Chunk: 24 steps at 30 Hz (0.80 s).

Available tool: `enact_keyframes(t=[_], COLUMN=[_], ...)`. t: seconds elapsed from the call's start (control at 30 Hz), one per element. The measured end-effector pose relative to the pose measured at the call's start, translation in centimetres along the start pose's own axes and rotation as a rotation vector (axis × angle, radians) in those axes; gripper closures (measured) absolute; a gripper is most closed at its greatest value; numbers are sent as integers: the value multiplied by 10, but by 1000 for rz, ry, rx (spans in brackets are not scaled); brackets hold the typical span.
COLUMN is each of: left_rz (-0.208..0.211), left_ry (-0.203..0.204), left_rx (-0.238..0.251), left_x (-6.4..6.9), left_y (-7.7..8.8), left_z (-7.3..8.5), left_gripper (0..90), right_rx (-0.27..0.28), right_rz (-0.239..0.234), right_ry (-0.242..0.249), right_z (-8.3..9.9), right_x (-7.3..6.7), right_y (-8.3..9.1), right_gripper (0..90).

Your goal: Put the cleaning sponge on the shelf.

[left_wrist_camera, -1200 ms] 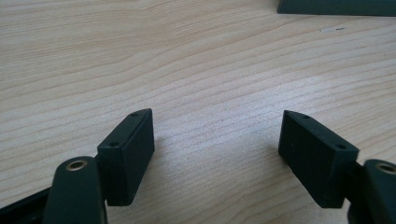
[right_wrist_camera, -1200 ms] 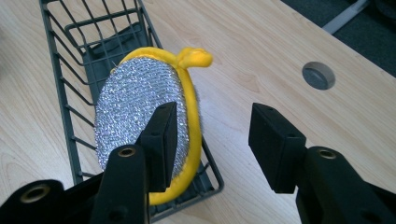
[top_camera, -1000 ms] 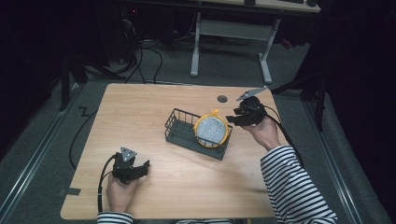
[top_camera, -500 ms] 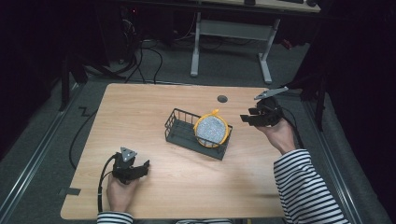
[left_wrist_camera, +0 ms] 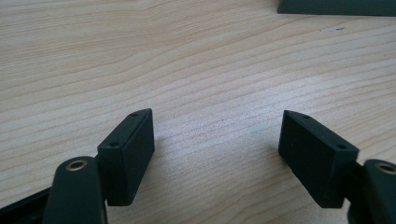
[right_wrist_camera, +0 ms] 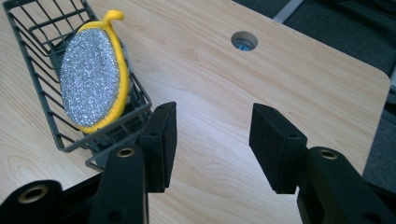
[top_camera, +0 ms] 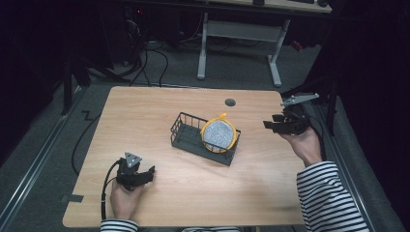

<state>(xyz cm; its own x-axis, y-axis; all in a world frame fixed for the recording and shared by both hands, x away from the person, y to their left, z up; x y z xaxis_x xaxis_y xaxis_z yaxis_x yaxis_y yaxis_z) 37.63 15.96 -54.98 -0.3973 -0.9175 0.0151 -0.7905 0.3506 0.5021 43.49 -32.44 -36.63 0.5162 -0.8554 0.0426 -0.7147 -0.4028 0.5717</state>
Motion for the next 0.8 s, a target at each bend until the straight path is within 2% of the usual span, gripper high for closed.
enact_keyframes(t=[0.23,0.8], left_rz=[0,0], left_ry=[0,0], left_rx=[0,0], left_x=[0,0], left_y=[0,0], left_z=[0,0], left_gripper=[273,273], right_rx=[14,30], right_rz=[22,40], right_ry=[-16,-59], right_z=[11,39], right_x=[5,7], right_y=[12,37], right_gripper=[523,526])
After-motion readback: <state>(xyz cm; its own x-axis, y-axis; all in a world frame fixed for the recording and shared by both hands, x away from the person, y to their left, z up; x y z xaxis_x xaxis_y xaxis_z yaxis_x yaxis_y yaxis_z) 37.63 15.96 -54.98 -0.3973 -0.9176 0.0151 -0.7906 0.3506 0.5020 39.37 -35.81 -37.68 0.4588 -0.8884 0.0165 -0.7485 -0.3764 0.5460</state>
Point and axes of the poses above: each handheld gripper's, and its own axes: y roughly backward along the jaws, z roughly out of its underside, x roughly to its right, the point moved 2 cm from there along -y, roughly forward along the jaws, and after that the axes turned 12 degrees about x, right-handed, at the moved point
